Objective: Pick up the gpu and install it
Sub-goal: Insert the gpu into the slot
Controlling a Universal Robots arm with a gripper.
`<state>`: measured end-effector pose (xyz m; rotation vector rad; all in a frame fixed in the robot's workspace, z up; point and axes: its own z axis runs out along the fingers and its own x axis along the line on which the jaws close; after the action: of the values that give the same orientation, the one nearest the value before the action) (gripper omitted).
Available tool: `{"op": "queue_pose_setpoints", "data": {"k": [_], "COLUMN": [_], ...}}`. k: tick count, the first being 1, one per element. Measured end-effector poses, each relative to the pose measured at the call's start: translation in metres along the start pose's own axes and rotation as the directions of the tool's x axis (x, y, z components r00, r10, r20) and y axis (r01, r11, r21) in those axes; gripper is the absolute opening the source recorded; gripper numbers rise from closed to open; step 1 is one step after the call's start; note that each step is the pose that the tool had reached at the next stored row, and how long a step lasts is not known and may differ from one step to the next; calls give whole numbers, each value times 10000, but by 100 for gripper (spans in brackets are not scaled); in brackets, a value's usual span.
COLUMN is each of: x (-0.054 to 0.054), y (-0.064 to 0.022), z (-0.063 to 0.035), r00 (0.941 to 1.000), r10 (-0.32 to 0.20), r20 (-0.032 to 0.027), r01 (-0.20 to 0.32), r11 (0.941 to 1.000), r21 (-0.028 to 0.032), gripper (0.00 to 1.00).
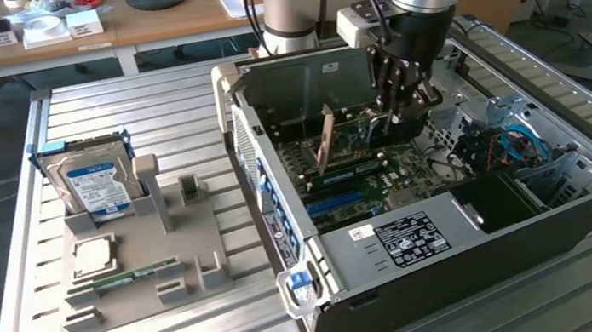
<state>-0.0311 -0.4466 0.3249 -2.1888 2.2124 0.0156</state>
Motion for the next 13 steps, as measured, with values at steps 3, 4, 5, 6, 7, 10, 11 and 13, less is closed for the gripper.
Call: {"op": "queue_pose_setpoints", "data": {"k": [3,4,5,6,7,10,11,13], "x": [0,0,0,0,0,1,1,2], "y": [0,0,0,0,0,4,6,11], "z": [0,0,1,3,10,33,41,53], "r00": [10000,10000,10000,10000,10000,10000,10000,10000], "r10": [0,-1,0,0,-1,0,0,0], "r20": [0,0,1,2,7,5,6,7], "r01": [0,1,0,0,1,0,0,0], "r11": [10000,10000,10000,10000,10000,10000,10000,10000], "r21": [0,0,0,1,2,7,10,16], "gripper": [27,27,27,27,27,27,27,27]}}
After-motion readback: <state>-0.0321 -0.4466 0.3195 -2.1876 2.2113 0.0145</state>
